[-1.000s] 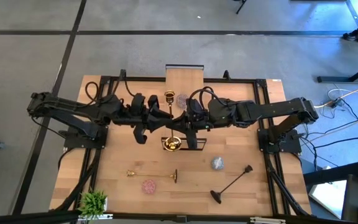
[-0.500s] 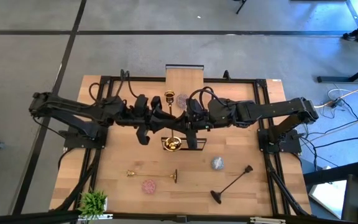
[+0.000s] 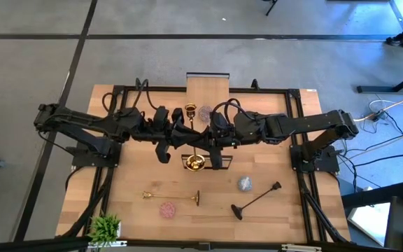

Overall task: Pick & Place candle stick holders
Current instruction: Put the left gold candle holder on the shelf

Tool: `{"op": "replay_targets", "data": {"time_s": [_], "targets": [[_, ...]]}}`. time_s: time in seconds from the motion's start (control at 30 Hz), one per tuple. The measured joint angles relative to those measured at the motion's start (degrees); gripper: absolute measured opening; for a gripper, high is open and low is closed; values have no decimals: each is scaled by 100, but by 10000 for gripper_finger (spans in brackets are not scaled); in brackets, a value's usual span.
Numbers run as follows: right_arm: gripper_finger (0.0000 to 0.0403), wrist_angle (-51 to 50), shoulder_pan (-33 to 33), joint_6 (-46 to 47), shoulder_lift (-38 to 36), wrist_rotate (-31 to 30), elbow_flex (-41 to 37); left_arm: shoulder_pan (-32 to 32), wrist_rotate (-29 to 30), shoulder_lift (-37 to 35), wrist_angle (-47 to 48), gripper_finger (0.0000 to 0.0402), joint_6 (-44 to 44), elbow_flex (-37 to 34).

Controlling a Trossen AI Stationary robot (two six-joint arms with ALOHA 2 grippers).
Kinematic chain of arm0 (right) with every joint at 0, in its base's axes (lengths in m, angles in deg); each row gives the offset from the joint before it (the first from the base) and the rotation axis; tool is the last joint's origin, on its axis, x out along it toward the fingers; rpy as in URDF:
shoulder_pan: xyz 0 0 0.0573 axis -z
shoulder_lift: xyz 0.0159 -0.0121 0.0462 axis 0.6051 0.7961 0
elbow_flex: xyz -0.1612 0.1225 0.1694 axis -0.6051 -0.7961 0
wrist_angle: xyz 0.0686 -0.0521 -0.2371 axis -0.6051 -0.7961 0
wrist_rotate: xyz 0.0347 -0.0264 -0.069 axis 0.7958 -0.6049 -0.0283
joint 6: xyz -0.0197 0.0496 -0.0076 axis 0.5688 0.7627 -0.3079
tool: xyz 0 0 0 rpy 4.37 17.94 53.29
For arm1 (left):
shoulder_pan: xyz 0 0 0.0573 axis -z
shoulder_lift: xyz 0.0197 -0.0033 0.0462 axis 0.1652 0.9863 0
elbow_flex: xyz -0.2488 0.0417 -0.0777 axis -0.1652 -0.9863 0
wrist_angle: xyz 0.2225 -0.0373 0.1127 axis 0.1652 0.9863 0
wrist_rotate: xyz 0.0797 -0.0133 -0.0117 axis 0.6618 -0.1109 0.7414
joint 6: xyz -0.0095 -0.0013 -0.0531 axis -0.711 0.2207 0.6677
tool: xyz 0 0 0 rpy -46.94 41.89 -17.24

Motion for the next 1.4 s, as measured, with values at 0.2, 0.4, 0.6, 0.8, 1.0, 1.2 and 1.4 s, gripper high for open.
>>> {"op": "replay_targets", "data": {"time_s": [0.2,0.4,0.6,0.8,1.0,1.2,1.4], "targets": [[16,-28,0,-12,2,2,0,0,-16,-14,151,15,2,11],[58,-28,6,102,7,-11,0,-2,-129,-15,200,12,89,15],[136,-55,20,234,5,157,0,4,-160,-23,231,12,149,15],[180,-170,22,238,5,501,0,11,-137,-99,276,12,157,13],[178,-182,22,383,4,532,-2,13,-24,-164,471,12,153,13],[168,-271,60,736,4,1250,-2,106,18,-237,597,12,120,11],[167,-806,113,428,-32,1592,-5,140,213,-411,1021,12,61,11]]}}
